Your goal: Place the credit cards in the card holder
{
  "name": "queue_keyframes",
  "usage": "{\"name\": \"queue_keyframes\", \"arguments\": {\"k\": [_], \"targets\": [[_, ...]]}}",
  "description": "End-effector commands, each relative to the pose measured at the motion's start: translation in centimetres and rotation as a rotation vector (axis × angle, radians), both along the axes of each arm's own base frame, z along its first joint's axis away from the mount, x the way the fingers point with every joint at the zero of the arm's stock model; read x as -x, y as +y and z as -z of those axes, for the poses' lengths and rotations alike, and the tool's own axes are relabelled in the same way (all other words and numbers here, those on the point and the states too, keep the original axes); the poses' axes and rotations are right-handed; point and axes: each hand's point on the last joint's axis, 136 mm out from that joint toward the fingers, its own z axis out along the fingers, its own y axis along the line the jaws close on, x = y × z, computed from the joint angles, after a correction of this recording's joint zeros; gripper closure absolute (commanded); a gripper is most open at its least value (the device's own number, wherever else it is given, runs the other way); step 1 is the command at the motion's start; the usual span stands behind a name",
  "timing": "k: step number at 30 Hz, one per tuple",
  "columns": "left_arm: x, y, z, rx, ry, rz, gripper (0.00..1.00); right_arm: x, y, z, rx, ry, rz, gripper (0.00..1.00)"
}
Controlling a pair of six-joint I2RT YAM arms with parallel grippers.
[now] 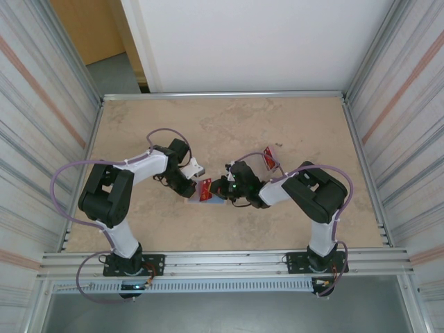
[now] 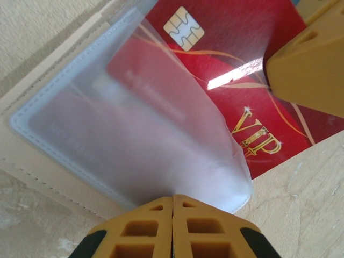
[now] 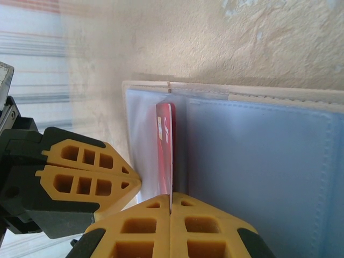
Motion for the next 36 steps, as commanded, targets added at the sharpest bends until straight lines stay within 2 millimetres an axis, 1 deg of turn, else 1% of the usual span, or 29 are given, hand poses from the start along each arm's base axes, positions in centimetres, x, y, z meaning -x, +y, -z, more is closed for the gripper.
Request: {"name": "queue_keyframes", "arguments": {"k": [1, 7, 11, 13, 17, 20, 29, 36], "targets": [[0.7, 0.0, 0.1, 0.004, 0.011, 0.012, 0.92, 0.8, -1.3, 3.0, 0.076, 0.064, 0.052, 1.0], [0.4, 0.2, -0.3, -0.009, -0.006, 0.024, 0.92, 0.9, -1.8, 3.2, 0.103, 0.048, 0.088, 1.0], [-0.5, 0.4, -1.9, -0.018, -0.046, 0.017, 0.92, 1.0, -2.2, 3.5, 0.118, 0.043, 0.106, 1.0], [-0.7, 0.6, -2.1, -0.011, -0.044, 0.004, 0.92, 1.1, -2.4, 3.6, 0.125, 0.038, 0.117, 1.0], [-1.2, 1.4, -1.2, -0.034, -0.037, -0.011, 0.92, 1.2, -2.3, 3.8, 0.131, 0.035, 0.132, 1.0], [-1.6, 1.7, -0.8, -0.046, -0.029, -0.025, 0.92, 1.3, -2.1, 3.7, 0.131, 0.03, 0.141, 1.0], [-1.0, 1.7, 0.8, -0.058, 0.002, -0.008, 0.93, 1.4, -2.1, 4.2, 0.143, 0.033, 0.18, 1.0], [-0.9, 1.7, 1.1, -0.063, 0.015, -0.004, 0.93, 1.8, -1.5, 4.6, 0.152, 0.046, 0.171, 1.0]]}}
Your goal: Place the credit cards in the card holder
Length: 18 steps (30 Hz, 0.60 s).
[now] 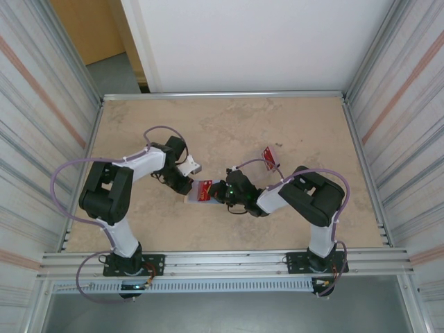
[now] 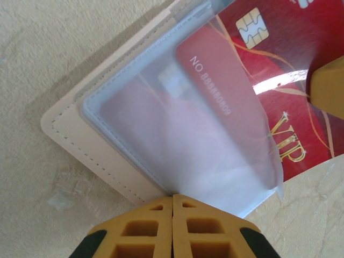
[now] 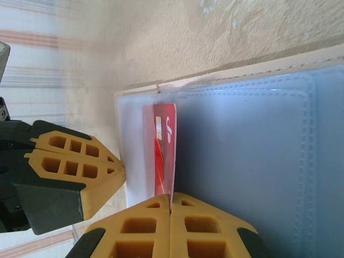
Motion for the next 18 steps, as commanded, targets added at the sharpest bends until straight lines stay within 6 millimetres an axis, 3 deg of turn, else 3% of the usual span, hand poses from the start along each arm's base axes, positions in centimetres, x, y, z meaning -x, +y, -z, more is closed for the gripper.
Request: {"name": "queue_keyframes", "arguments": {"k": [1, 18], "targets": [[0.4, 0.1, 0.9, -0.018, 0.022, 0.026, 0.93, 1.4, -1.6, 4.1, 0.134, 0.087, 0.025, 1.0], [0.1, -0.2, 0.6, -0.007, 0.023, 0.021, 0.93, 1.9, -0.5, 3.1, 0.208, 0.102, -0.054, 0.87]]}}
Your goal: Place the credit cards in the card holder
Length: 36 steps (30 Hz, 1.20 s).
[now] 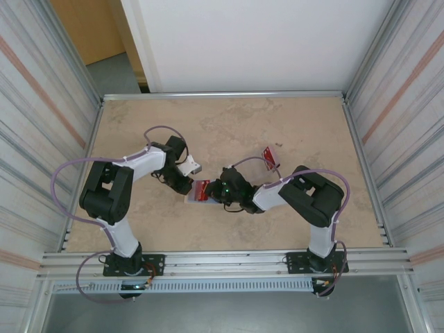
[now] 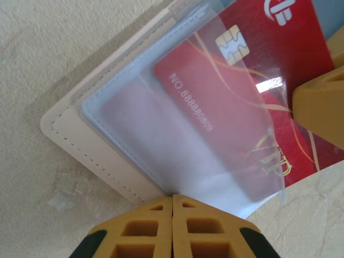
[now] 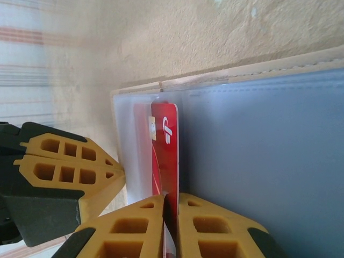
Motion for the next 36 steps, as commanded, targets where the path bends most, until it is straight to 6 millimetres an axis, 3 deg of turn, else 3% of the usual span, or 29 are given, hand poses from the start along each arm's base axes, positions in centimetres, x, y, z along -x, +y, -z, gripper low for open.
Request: {"name": "queue_keyframes", "arguments": {"k": [1, 13, 29, 36], "targets": [[0.2, -0.1, 0.6, -0.006, 0.021, 0.014, 0.93, 1.9, -1.6, 2.9, 0.157, 0.071, -0.047, 0.86], [-0.1, -0.1, 0.1, -0.009, 0.012, 0.01, 0.93, 1.5, -2.0, 0.7, 0.271, 0.013, -0.108, 0.83], [0.0, -0.2, 0.0, 0.007, 0.024, -0.006, 0.93, 0.9, 1.2, 1.4, 0.24, 0.044, -0.203, 0.85], [-1.0, 0.1, -1.8, 0.023, -0.018, -0.066, 0.93, 0.9, 1.1, 1.4, 0.26, 0.047, -0.223, 0.83]]}}
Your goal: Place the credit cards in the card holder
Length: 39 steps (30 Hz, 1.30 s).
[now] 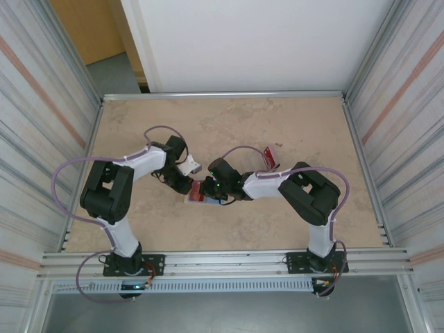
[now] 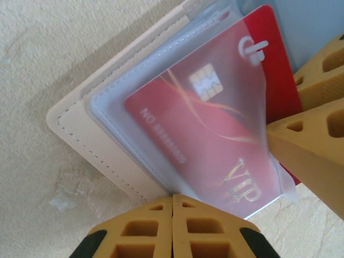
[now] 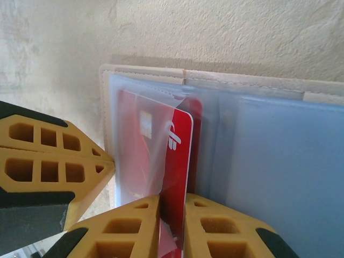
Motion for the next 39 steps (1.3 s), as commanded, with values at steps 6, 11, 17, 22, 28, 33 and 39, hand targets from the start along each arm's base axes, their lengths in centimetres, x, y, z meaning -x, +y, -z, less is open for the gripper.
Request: {"name": "queue_keyframes", "arguments": {"k": [6, 11, 17, 22, 28, 33, 39], "targets": [[-2.1, 1.3, -2.5, 0.052, -0.036, -0.142, 0.91, 0.6, -1.2, 0.5, 0.068, 0.017, -0.039, 0.79], [-2.5, 1.6, -2.4, 0.079, -0.025, -0.205, 0.89, 0.6, -1.0, -0.3, 0.058, 0.005, -0.051, 0.77], [-1.6, 0.7, -2.0, 0.139, 0.027, -0.252, 0.77, 0.6, -1.0, -0.3, 0.07, 0.003, -0.06, 0.74], [-1.1, 0.3, -2.0, 0.186, 0.053, -0.299, 0.72, 0.8, 0.0, -0.5, 0.072, 0.004, -0.09, 0.74], [-0.8, 0.3, -1.2, 0.176, 0.069, -0.311, 0.73, 1.0, 0.7, -0.5, 0.108, -0.003, -0.131, 0.74], [-0.6, 0.1, -0.7, 0.167, 0.091, -0.312, 0.73, 1.1, 0.7, -0.2, 0.124, 0.007, -0.143, 0.74], [-0.6, -0.4, -0.8, 0.188, 0.105, -0.312, 0.73, 1.2, 0.8, 0.1, 0.15, 0.016, -0.168, 0.73]]}}
